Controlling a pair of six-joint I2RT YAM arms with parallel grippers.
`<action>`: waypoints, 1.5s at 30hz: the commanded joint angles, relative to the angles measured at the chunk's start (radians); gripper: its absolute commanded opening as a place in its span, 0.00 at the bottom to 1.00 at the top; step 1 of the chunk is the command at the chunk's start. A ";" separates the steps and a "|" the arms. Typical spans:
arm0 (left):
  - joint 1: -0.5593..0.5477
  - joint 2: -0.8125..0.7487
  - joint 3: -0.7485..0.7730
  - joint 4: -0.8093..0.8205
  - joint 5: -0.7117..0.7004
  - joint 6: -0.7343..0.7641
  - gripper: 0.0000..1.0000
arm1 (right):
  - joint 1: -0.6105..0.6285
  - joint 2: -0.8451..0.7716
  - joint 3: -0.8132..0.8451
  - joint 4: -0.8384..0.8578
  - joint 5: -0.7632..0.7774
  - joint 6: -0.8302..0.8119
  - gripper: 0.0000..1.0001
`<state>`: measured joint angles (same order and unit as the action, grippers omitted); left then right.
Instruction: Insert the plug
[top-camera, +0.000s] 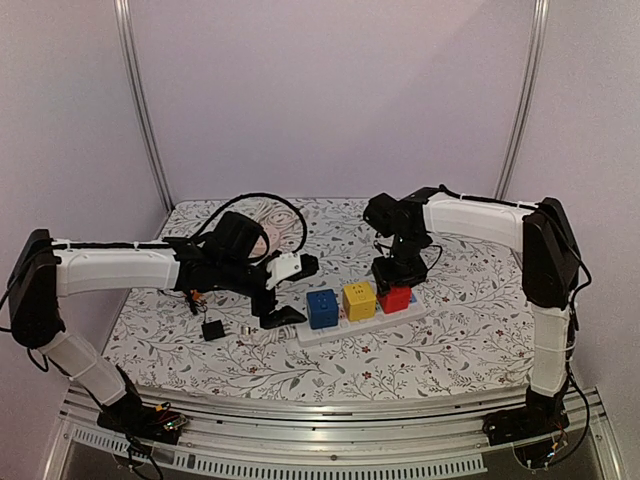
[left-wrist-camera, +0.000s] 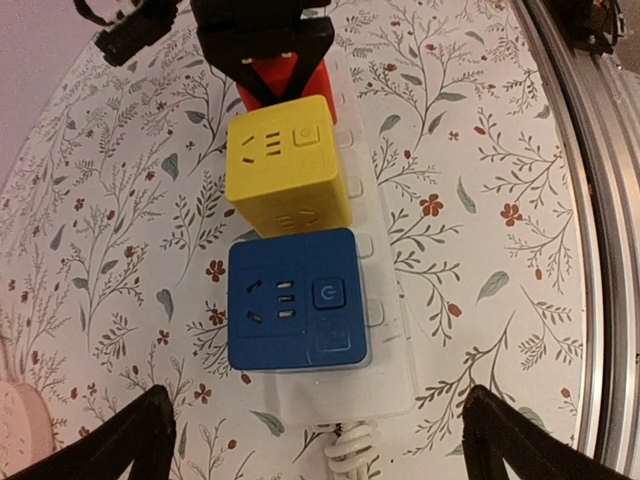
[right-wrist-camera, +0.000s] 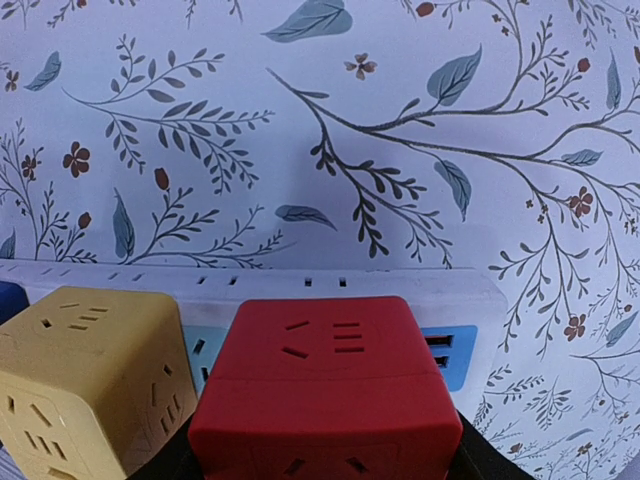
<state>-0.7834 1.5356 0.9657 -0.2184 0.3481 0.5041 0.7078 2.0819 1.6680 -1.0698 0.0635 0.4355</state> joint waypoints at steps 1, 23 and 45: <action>-0.016 -0.026 -0.025 0.032 -0.004 -0.004 1.00 | -0.004 0.252 -0.175 -0.035 -0.012 0.006 0.00; -0.013 -0.230 -0.067 -0.035 -0.082 0.050 1.00 | -0.008 -0.041 0.166 -0.182 -0.086 0.002 0.99; 0.314 -0.538 -0.232 -0.179 -0.128 -0.229 1.00 | 0.060 -0.281 -0.147 0.408 -0.497 -1.324 0.99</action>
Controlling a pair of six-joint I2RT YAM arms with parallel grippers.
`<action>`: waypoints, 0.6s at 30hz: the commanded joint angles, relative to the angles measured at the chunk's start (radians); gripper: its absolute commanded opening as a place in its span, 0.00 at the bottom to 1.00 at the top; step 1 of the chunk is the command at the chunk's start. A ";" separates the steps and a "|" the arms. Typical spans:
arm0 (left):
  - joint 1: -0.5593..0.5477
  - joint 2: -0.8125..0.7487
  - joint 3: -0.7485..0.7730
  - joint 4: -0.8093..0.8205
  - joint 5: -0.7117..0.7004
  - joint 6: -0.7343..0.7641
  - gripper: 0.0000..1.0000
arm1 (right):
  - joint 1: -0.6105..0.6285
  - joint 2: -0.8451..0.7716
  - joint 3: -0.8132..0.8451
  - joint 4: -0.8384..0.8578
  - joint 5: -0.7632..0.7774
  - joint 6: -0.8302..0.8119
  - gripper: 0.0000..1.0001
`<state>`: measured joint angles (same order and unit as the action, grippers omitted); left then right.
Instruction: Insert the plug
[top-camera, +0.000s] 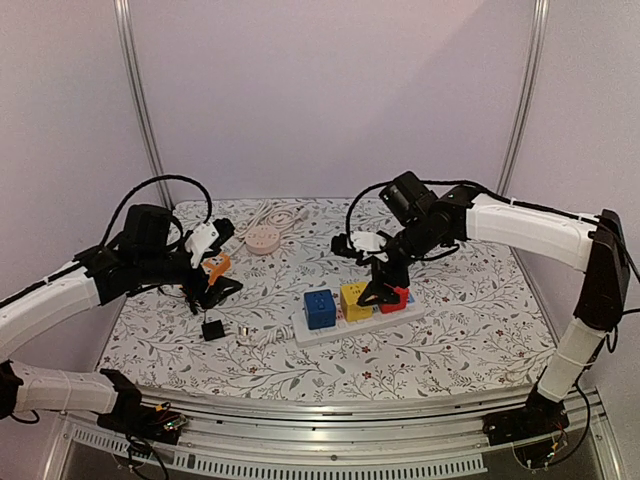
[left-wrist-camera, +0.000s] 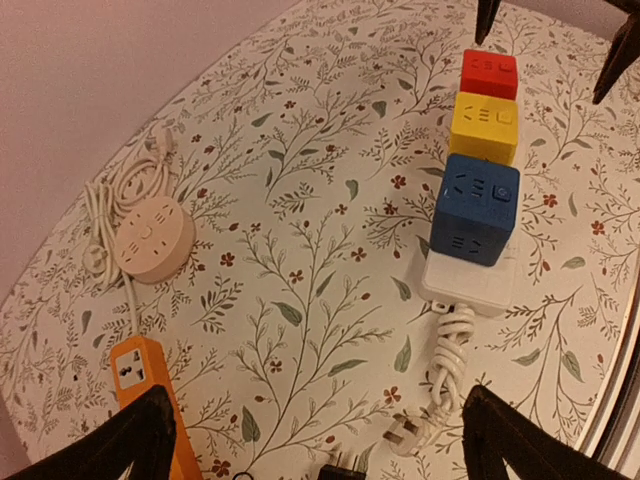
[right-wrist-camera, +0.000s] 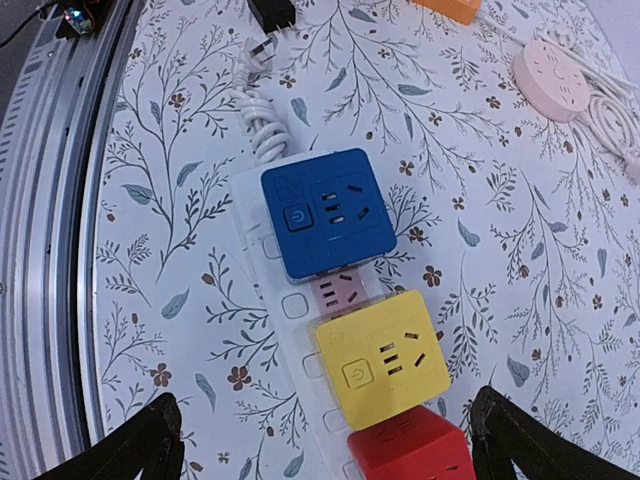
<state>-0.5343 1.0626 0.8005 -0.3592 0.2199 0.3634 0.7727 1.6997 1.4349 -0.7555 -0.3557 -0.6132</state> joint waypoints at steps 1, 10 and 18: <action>0.079 -0.083 -0.078 -0.038 0.006 -0.096 1.00 | -0.005 0.153 0.115 0.057 -0.070 -0.295 0.99; 0.136 -0.167 -0.144 -0.044 0.034 -0.099 0.99 | -0.006 0.309 0.183 -0.118 -0.036 -0.446 0.99; 0.147 -0.176 -0.159 -0.023 0.045 -0.109 1.00 | -0.009 0.398 0.236 -0.092 0.050 -0.396 0.94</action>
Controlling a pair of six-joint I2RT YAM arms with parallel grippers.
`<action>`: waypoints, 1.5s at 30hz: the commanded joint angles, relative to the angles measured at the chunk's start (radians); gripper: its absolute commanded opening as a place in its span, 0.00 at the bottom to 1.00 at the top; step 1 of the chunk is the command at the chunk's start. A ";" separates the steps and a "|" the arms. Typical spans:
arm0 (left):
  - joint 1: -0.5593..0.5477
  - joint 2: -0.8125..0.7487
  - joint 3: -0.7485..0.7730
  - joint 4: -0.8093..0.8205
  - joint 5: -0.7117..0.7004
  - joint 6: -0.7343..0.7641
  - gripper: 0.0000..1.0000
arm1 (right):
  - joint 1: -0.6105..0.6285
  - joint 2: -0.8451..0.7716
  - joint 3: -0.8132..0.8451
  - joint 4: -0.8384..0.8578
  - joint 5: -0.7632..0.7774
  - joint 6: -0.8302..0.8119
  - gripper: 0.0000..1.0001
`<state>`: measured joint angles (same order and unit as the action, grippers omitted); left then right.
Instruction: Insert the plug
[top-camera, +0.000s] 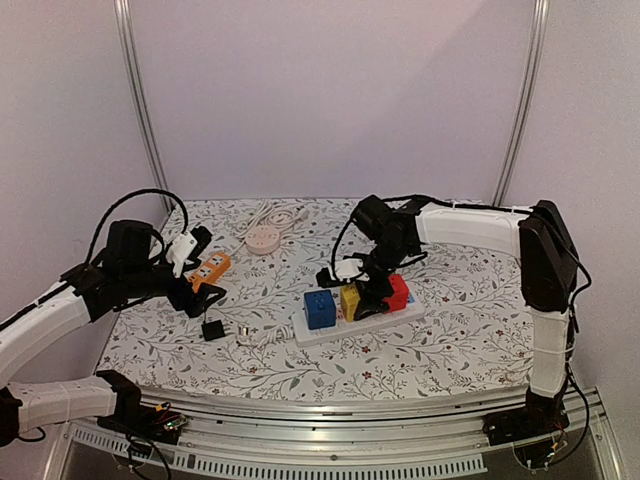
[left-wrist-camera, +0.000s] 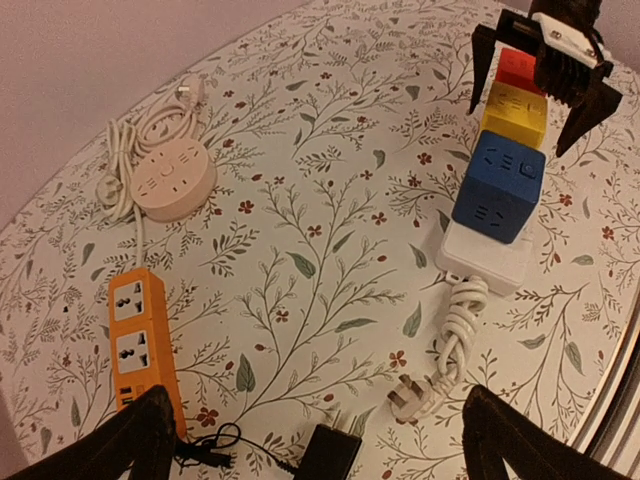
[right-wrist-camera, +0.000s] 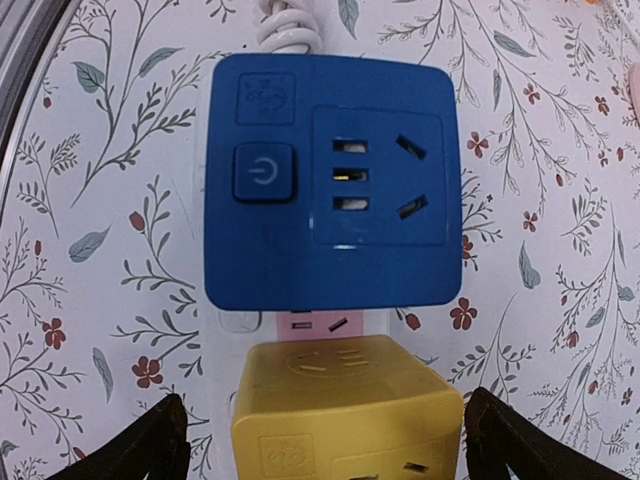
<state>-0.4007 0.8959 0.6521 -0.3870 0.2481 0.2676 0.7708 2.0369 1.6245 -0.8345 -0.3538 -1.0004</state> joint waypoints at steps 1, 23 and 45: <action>0.015 -0.011 -0.010 0.005 0.016 -0.011 0.99 | -0.007 0.068 0.052 -0.013 0.057 -0.004 0.92; 0.019 -0.004 -0.011 0.040 0.004 0.021 1.00 | -0.137 -0.070 -0.214 0.157 0.366 0.196 0.42; 0.058 0.115 0.146 -0.091 -0.155 -0.004 1.00 | -0.616 -0.052 -0.233 0.199 0.544 0.526 0.60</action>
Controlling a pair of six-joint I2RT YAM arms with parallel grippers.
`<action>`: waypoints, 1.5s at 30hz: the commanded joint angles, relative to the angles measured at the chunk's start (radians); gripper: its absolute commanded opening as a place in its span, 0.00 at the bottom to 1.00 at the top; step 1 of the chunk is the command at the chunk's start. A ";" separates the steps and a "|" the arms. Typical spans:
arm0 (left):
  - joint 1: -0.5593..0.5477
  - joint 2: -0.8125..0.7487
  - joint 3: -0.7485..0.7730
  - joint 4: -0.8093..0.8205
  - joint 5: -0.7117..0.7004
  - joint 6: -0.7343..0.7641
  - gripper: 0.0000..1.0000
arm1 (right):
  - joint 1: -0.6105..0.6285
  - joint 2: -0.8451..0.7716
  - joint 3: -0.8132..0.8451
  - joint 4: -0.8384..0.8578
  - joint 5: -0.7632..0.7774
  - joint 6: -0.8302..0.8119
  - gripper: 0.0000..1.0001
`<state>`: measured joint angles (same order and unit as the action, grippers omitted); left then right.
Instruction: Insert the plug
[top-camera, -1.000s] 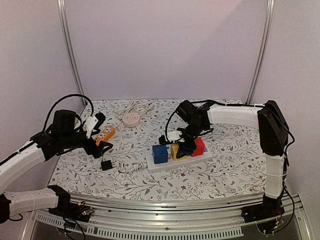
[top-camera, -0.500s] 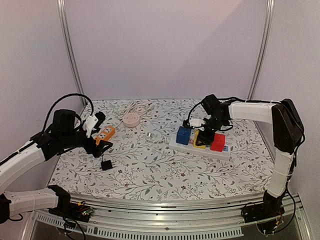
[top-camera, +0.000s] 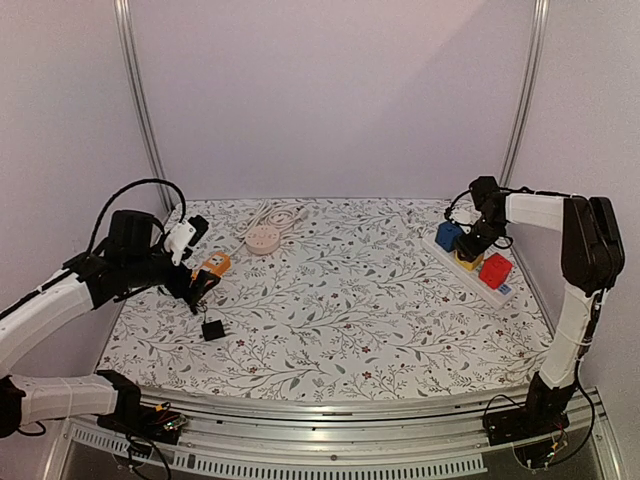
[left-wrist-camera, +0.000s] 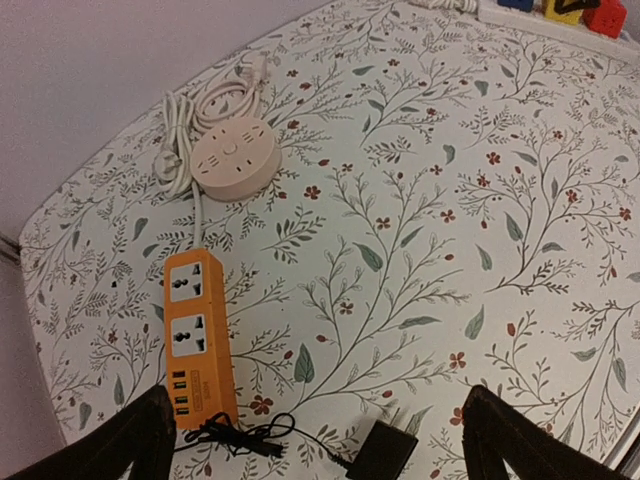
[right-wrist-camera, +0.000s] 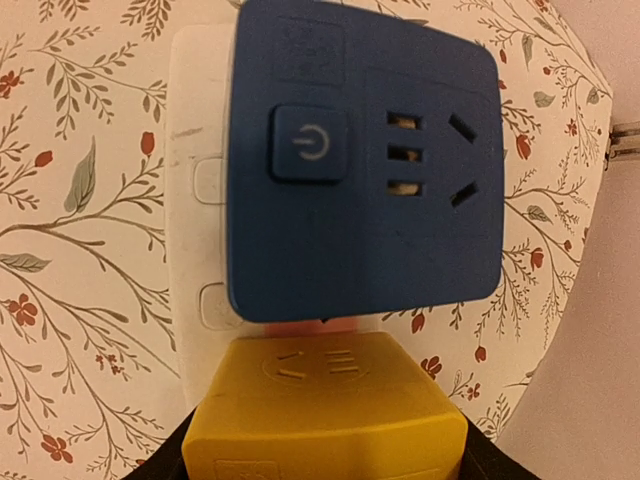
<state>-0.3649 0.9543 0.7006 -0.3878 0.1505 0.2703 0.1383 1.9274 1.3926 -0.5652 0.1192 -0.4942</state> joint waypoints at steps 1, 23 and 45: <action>0.024 0.086 0.138 -0.144 -0.082 0.004 1.00 | 0.017 0.053 0.008 -0.074 0.076 0.025 0.69; 0.176 0.973 0.785 -0.568 -0.165 0.136 1.00 | 0.169 -0.316 0.058 -0.132 0.029 0.101 0.99; 0.114 1.091 0.695 -0.494 -0.074 0.197 0.08 | 0.377 -0.550 -0.060 -0.142 0.073 0.164 0.99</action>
<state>-0.1715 2.0811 1.4757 -0.8597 -0.0208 0.4240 0.4850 1.4170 1.3476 -0.6956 0.1768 -0.3649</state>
